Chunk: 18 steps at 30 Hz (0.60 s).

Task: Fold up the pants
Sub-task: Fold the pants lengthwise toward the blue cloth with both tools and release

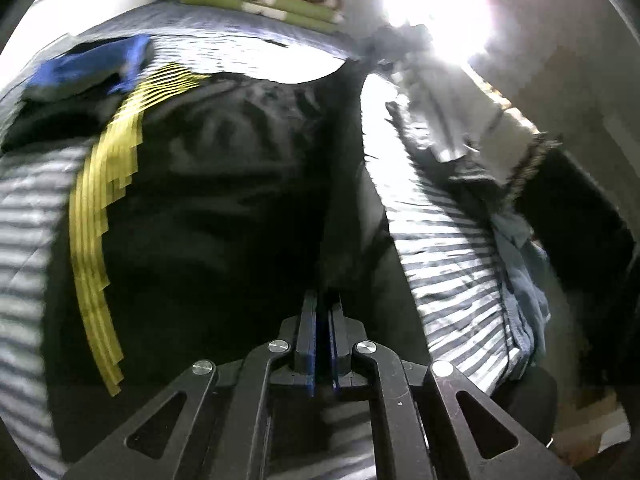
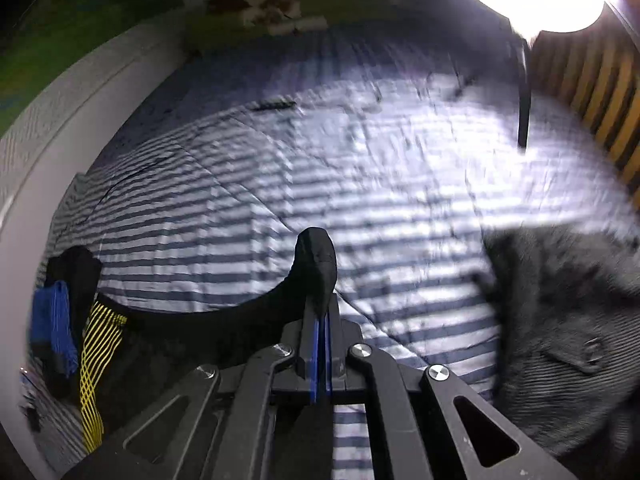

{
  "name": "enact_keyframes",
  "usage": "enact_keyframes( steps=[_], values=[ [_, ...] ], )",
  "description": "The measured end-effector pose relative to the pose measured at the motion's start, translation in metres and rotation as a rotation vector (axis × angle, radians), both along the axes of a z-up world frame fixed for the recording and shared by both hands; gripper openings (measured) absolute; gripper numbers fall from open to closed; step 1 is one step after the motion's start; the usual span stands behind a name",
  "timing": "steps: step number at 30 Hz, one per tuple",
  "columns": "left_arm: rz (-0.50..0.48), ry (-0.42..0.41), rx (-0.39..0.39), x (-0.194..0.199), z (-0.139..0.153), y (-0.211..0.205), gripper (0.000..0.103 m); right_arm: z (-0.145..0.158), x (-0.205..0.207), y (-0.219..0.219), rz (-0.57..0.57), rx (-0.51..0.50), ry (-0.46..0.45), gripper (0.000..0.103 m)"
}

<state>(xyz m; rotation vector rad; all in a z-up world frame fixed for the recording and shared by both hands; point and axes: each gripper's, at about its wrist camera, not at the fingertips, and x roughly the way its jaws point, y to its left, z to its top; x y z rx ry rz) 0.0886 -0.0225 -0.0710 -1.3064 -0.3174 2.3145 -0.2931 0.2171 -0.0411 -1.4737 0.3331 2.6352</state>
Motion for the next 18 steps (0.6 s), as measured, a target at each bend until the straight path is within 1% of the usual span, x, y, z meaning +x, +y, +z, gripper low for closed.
enact_keyframes(
  steps=[2, 4, 7, 10, 13, 16, 18],
  values=[
    [0.045, 0.007, -0.016, 0.01, -0.005, -0.024, 0.004, 0.019, -0.002, -0.027, 0.041, 0.015, 0.021, 0.002],
    [0.094, 0.004, -0.009, 0.019, -0.007, -0.049, 0.004, 0.033, -0.007, -0.06, 0.076, 0.041, 0.035, 0.002],
    [0.163, 0.005, -0.012, 0.029, -0.011, -0.082, 0.004, 0.04, -0.016, -0.113, 0.125, 0.081, 0.037, 0.002],
    [0.249, -0.002, -0.004, 0.04, -0.016, -0.119, 0.004, 0.033, -0.029, -0.162, 0.163, 0.113, 0.025, 0.002],
    [0.326, -0.053, 0.028, 0.054, -0.032, -0.157, 0.004, 0.014, -0.044, -0.215, 0.201, 0.13, -0.013, 0.002],
    [0.366, -0.081, 0.038, 0.058, -0.042, -0.175, 0.004, -0.009, -0.054, -0.257, 0.237, 0.166, -0.043, 0.002],
    [0.38, -0.092, 0.03, 0.056, -0.048, -0.18, 0.004, -0.021, -0.057, -0.276, 0.252, 0.184, -0.052, 0.002]
  ],
)
